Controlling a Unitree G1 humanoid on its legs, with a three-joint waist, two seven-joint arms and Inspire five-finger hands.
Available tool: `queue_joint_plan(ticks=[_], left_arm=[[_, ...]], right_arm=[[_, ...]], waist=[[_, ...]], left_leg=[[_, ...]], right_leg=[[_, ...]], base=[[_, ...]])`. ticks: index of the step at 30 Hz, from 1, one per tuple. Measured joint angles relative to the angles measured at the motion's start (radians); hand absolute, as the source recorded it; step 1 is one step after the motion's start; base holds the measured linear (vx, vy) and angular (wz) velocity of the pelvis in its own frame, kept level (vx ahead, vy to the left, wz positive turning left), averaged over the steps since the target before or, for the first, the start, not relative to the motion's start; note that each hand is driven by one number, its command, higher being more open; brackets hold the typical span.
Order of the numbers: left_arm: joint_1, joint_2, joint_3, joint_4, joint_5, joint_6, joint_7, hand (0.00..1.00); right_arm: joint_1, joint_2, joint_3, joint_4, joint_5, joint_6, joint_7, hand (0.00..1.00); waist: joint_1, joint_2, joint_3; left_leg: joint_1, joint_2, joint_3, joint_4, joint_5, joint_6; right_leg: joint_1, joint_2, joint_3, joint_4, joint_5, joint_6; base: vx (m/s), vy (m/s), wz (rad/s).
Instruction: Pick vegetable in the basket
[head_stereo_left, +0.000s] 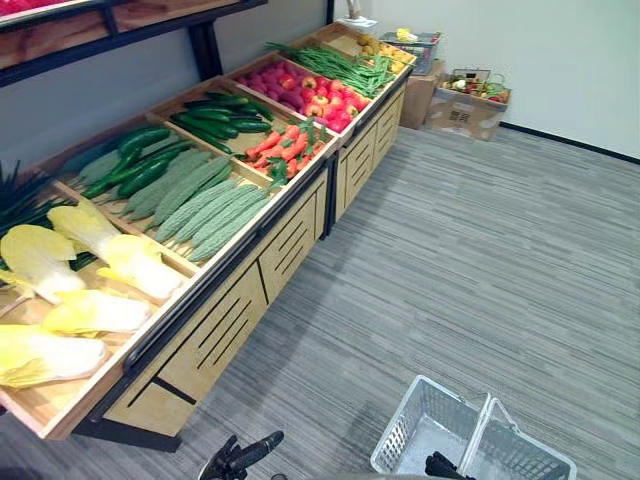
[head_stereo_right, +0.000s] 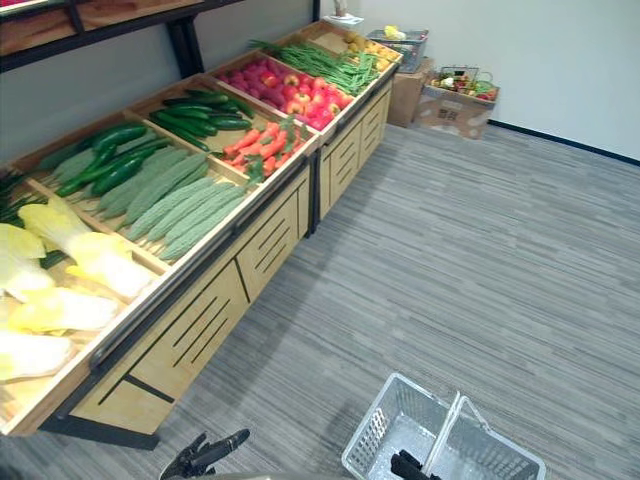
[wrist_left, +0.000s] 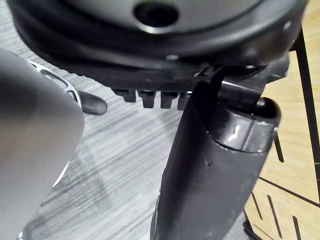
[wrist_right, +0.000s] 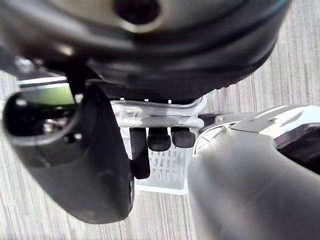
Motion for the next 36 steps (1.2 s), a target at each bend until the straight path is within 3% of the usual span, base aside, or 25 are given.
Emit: queue_joint_plan(ticks=[4, 7, 9, 10, 12, 14, 16, 18, 20, 22, 23, 24, 26, 31, 36], left_arm=[[-0.008, 0.001, -0.004, -0.001, 0.068, -0.001, -0.005, 1.00], [-0.017, 0.003, -0.015, 0.006, 0.070, -0.006, -0.009, 1.00], [-0.018, 0.003, -0.047, 0.013, 0.065, -0.010, -0.009, 1.00], [-0.018, 0.009, -0.070, 0.012, 0.063, -0.009, -0.012, 1.00], [-0.017, 0.023, -0.090, 0.012, 0.050, -0.008, -0.013, 1.00], [-0.020, 0.035, -0.087, 0.012, 0.033, -0.005, -0.009, 1.00], [-0.013, 0.038, -0.084, 0.015, 0.034, 0.016, -0.003, 1.00], [-0.013, 0.036, -0.077, 0.016, 0.037, 0.033, -0.001, 1.00], [-0.011, 0.027, -0.044, 0.015, 0.037, 0.041, -0.003, 1.00], [-0.007, 0.019, 0.000, 0.011, 0.031, 0.041, -0.004, 1.00], [-0.006, -0.004, 0.015, 0.009, 0.029, 0.036, -0.003, 1.00], [-0.006, -0.012, 0.023, 0.008, 0.032, 0.032, -0.007, 1.00], [-0.009, -0.042, 0.042, 0.007, 0.031, 0.016, -0.004, 1.00], [-0.009, -0.036, 0.037, 0.007, -0.002, 0.009, -0.023, 1.00], [-0.012, -0.020, 0.017, 0.007, 0.029, -0.003, -0.034, 1.00]], right_arm=[[-0.007, 0.011, -0.001, 0.000, 0.038, 0.006, 0.000, 0.00], [-0.032, 0.023, -0.003, -0.001, 0.034, 0.002, 0.005, 0.00], [-0.042, 0.015, -0.016, -0.003, 0.035, -0.001, 0.005, 0.00], [-0.046, 0.008, -0.048, -0.010, 0.034, -0.003, 0.008, 0.00], [-0.046, 0.006, -0.081, -0.012, 0.031, -0.013, 0.014, 0.00], [-0.047, 0.023, -0.092, -0.013, 0.038, -0.027, 0.027, 0.00], [-0.056, 0.051, -0.117, -0.027, 0.041, -0.035, 0.049, 0.00], [-0.062, 0.065, -0.114, -0.045, 0.041, -0.036, 0.062, 0.00], [-0.075, 0.076, -0.083, -0.049, 0.039, -0.038, 0.067, 0.00], [-0.072, 0.090, -0.056, -0.043, 0.035, -0.040, 0.072, 0.00], [-0.072, 0.089, -0.061, -0.040, 0.026, -0.046, 0.063, 0.00], [-0.071, 0.086, -0.061, -0.039, 0.022, -0.047, 0.064, 0.00], [-0.072, 0.067, -0.040, -0.023, -0.002, -0.050, 0.059, 0.00], [-0.088, 0.047, 0.027, 0.015, -0.012, -0.065, 0.023, 0.00], [-0.091, 0.035, 0.055, 0.020, -0.041, -0.037, 0.021, 0.00]], waist=[[-0.009, -0.014, -0.006], [-0.006, -0.017, -0.002], [-0.008, -0.008, -0.004], [-0.014, -0.009, -0.004], [-0.027, -0.003, -0.002], [-0.045, -0.017, 0.000], [-0.044, 0.005, 0.008], [-0.044, 0.018, 0.011], [-0.044, 0.014, 0.009], [-0.044, -0.024, -0.007], [-0.041, 0.012, -0.010], [-0.042, 0.020, -0.011], [-0.042, 0.046, -0.016], [-0.041, 0.037, -0.021], [-0.042, 0.026, -0.040]], left_leg=[[0.020, -0.037, 0.058, 0.000, -0.001, -0.001], [0.030, -0.067, 0.056, -0.001, -0.029, 0.018], [0.037, -0.085, 0.028, -0.001, -0.039, 0.034], [0.045, -0.101, -0.008, 0.001, -0.044, 0.048], [0.066, -0.116, -0.088, 0.007, -0.047, 0.076], [0.063, -0.101, -0.172, 0.023, -0.057, 0.091], [0.066, -0.045, -0.245, 0.030, -0.073, 0.083], [0.068, -0.014, -0.280, 0.037, -0.086, 0.069], [0.062, 0.007, -0.305, 0.068, -0.118, 0.036], [0.056, 0.000, -0.291, 0.112, -0.163, -0.003], [0.049, 0.052, -0.174, 0.132, -0.173, -0.031], [0.050, 0.064, -0.121, 0.137, -0.173, -0.032], [0.060, 0.098, -0.086, 0.122, -0.149, -0.070], [0.049, 0.112, -0.089, 0.111, -0.074, -0.073], [0.005, 0.115, -0.079, 0.093, -0.027, -0.062]], right_leg=[[0.026, -0.062, -0.036, 0.078, -0.053, 0.025], [0.013, -0.116, -0.043, 0.170, -0.095, 0.038], [-0.037, -0.168, -0.036, 0.328, -0.111, 0.017], [-0.082, -0.216, -0.004, 0.470, -0.105, -0.002], [-0.141, -0.251, 0.092, 0.644, -0.083, -0.049], [-0.176, -0.198, 0.167, 0.674, -0.145, -0.025], [-0.247, -0.077, 0.233, 0.605, -0.189, -0.029], [-0.292, -0.016, 0.306, 0.508, -0.183, -0.020], [-0.322, 0.031, 0.420, 0.335, -0.131, 0.013], [-0.313, 0.028, 0.494, 0.205, 0.065, 0.024], [-0.294, 0.063, 0.475, 0.199, 0.064, -0.001], [-0.284, 0.073, 0.472, 0.189, 0.055, -0.013], [-0.249, 0.104, 0.430, 0.160, 0.031, -0.043], [-0.191, 0.112, 0.382, 0.118, 0.018, -0.060], [-0.183, 0.112, 0.351, 0.100, 0.010, -0.071]], base=[[0.04, 0.089, 0.45], [0.05, 0.094, 0.22], [0.06, 0.120, 0.42], [0.07, 0.143, 0.68], [0.11, 0.079, 1.14], [0.13, -0.072, 1.34], [0.12, -0.139, 1.01], [0.10, -0.108, 0.69], [0.18, -0.243, 0.61], [0.25, -0.316, 0.44], [0.19, -0.187, 0.38], [0.24, -0.174, 0.42], [0.24, -0.169, 0.36], [0.12, -0.136, 0.48], [0.01, -0.041, 0.57]])
